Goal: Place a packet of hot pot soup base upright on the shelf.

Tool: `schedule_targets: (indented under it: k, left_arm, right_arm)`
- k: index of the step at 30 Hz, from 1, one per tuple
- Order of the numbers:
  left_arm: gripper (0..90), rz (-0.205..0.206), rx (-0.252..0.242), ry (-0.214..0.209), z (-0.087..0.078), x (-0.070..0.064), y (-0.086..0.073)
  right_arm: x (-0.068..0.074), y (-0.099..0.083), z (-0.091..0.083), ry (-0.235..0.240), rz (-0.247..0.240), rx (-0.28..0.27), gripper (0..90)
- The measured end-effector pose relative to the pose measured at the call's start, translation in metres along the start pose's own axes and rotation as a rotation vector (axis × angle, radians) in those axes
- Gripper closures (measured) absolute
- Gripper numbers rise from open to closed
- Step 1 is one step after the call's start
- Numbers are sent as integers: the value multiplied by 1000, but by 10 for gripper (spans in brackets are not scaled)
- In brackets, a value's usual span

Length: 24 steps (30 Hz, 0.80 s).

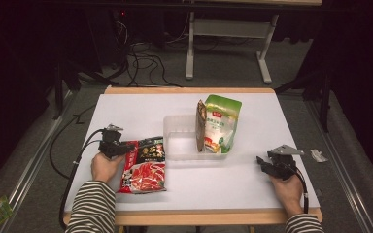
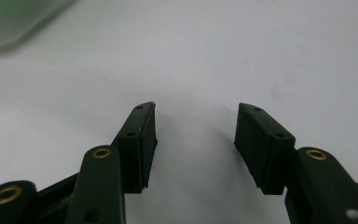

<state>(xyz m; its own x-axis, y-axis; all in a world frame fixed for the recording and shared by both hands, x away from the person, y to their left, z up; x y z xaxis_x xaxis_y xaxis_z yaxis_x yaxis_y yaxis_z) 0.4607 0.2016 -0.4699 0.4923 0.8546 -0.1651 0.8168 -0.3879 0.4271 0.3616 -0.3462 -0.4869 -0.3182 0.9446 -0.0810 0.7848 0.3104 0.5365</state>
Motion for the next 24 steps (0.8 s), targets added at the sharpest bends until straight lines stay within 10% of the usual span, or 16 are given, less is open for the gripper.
schedule_targets:
  k: [24]
  left_arm:
    - [881,13,-138,-37,-55,-16,-9]
  right_arm:
    - [1,0,0,-12,-8,-5,487]
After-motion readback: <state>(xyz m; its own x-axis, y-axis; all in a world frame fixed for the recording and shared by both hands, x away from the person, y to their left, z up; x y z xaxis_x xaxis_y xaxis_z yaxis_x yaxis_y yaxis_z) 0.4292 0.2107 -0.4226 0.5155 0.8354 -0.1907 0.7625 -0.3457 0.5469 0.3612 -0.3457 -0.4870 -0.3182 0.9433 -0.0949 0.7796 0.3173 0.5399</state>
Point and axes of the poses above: each handheld gripper's, and its own axes: z roughly forward along the jaws, y roughly out of its top, x roughly to its left, the point moved 1 cm from there along z, roughly forward along the jaws, and after that the axes turned 15 degrees about x, right-handed, at the moved point
